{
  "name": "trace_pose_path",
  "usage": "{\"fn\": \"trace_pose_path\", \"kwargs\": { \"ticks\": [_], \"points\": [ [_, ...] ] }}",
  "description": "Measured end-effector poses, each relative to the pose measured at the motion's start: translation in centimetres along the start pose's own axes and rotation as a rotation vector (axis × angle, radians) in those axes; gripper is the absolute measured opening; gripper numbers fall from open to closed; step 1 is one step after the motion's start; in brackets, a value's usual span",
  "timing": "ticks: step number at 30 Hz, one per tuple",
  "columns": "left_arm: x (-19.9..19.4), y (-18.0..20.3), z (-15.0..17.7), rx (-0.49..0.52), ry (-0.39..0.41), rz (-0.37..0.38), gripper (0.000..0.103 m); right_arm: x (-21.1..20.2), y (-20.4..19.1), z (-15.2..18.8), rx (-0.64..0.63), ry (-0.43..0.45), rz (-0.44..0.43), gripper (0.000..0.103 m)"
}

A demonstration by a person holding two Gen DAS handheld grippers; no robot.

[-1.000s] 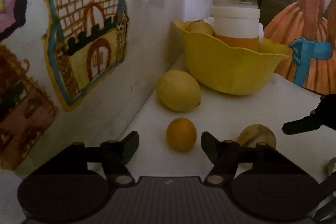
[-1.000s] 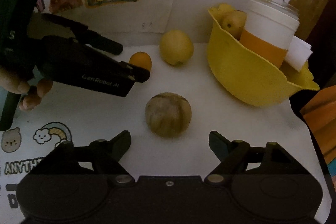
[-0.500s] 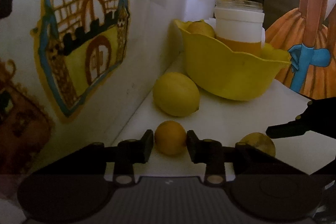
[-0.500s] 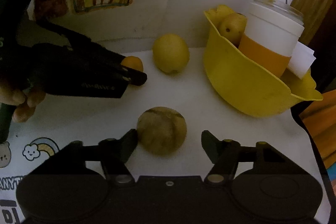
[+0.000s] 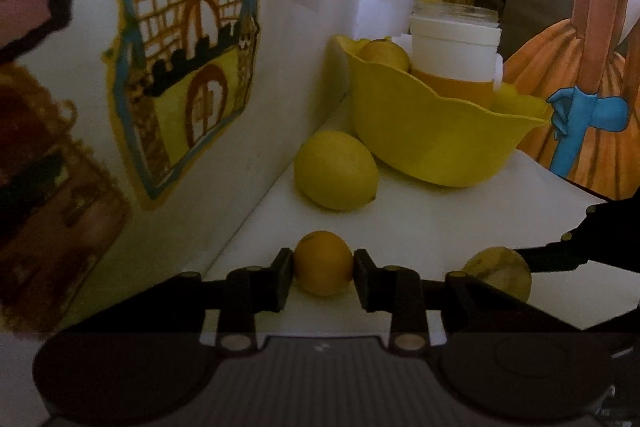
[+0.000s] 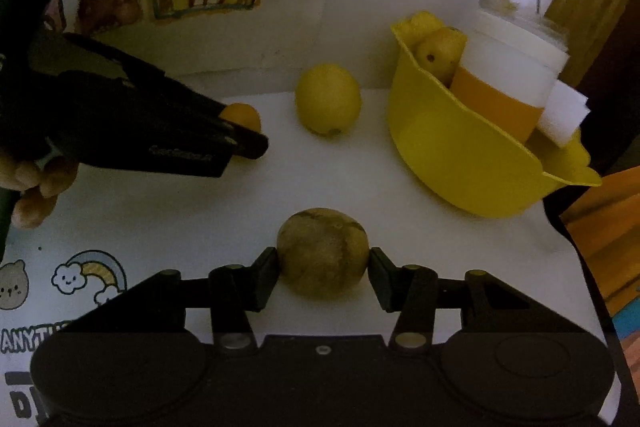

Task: Organize fruits
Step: 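Close the left tool on the small orange while the right tool grasps the round brown fruit, then carry the orange and round brown fruit over to the metal tray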

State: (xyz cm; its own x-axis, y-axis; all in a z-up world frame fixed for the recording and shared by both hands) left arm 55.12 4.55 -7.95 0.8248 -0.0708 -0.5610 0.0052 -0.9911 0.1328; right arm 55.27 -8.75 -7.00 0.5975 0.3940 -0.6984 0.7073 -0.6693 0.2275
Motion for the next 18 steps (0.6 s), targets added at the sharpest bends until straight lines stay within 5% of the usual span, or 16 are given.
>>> {"fn": "trace_pose_path", "kwargs": {
  "ticks": [18],
  "points": [
    [-6.5,3.5,0.4,0.01,0.043,0.073,0.035,-9.7,0.2,2.2,0.067,0.093,0.042,0.05]
  ]
}}
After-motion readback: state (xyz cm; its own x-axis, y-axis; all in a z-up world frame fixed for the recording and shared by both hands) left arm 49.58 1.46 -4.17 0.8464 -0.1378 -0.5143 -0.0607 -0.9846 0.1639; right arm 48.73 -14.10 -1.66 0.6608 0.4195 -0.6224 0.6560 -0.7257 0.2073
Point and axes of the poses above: each gripper's, at about its wrist camera, not at the fingertips, and x roughly the way its jaws point, y to its right, z to its underside, the point moved 7 cm from there along x, roughly the way its jaws point, and after that the axes turned 5 degrees about y, right-handed, at the moved point
